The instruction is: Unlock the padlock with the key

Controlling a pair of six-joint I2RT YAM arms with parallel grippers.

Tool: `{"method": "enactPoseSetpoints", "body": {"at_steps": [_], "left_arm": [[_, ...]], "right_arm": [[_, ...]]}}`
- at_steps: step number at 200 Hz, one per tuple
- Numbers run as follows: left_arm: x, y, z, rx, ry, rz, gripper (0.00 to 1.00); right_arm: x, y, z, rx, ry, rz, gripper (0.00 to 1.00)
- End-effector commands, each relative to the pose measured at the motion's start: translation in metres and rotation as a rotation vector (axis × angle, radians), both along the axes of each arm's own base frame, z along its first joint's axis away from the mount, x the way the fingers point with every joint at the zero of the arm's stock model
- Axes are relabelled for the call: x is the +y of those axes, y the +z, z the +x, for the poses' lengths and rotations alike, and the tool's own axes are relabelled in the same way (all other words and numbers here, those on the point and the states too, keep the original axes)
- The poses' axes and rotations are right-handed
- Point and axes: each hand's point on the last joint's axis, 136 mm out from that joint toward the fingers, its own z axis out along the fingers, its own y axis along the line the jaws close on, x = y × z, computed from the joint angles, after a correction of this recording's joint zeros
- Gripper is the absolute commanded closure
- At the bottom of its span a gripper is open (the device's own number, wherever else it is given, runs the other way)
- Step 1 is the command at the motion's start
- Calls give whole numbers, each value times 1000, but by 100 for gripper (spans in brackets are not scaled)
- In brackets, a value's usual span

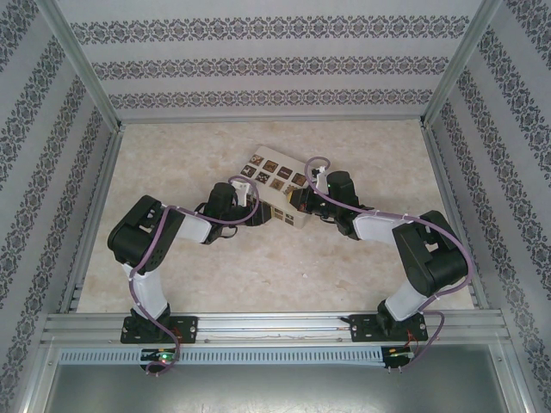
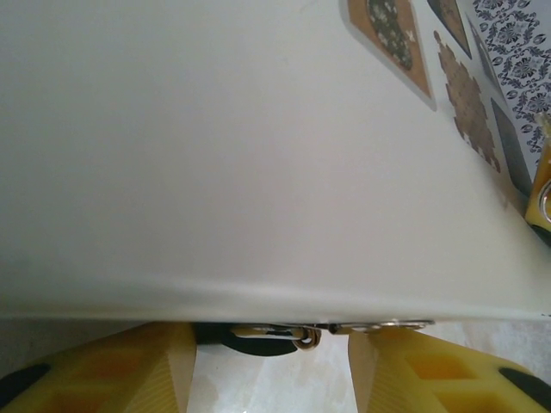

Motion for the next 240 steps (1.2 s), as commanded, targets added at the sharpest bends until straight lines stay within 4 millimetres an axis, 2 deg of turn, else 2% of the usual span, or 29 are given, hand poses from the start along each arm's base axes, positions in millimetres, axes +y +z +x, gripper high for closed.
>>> {"method": "enactPoseSetpoints", "body": {"at_steps": [1,68,161,240], "left_arm": [[-13,11,3,-35,-24,-38,52],[-20,6,4,-32,-9,-31,53],[-23,7,16,-39,48,-25,59],[-23,8,20,-34,72,-26,69]], "right_arm": [[-2,-33,-16,104,16,-60,100],[-2,-32,-16,101,13,-60,100],[-1,-33,-15,102,16,-60,100],[1,-28,-15,99,19,-49,100]]}}
